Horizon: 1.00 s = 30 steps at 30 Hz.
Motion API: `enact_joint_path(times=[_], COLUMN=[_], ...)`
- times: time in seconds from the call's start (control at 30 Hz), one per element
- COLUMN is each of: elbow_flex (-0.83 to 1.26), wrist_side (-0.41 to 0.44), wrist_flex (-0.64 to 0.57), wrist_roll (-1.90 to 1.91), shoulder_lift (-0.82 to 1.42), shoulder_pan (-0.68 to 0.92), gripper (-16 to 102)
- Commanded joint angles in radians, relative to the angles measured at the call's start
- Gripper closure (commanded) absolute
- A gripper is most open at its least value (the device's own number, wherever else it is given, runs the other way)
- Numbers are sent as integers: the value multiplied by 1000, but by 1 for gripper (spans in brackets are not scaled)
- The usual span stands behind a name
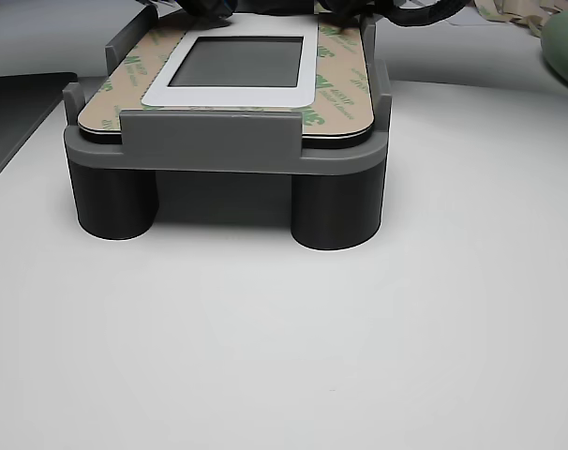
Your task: Peel off protective film from adhesive tape.
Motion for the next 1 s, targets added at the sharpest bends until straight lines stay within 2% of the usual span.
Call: enact_joint_path(times=[0.0, 0.97], elbow_flex=[-5, -12], wrist_side=[-3, -8], wrist_flex=[-21, 17], wrist_roll=[-6, 40], shoulder_lift=[26, 43], shoulder_pan=[-20, -6], gripper=[94, 96])
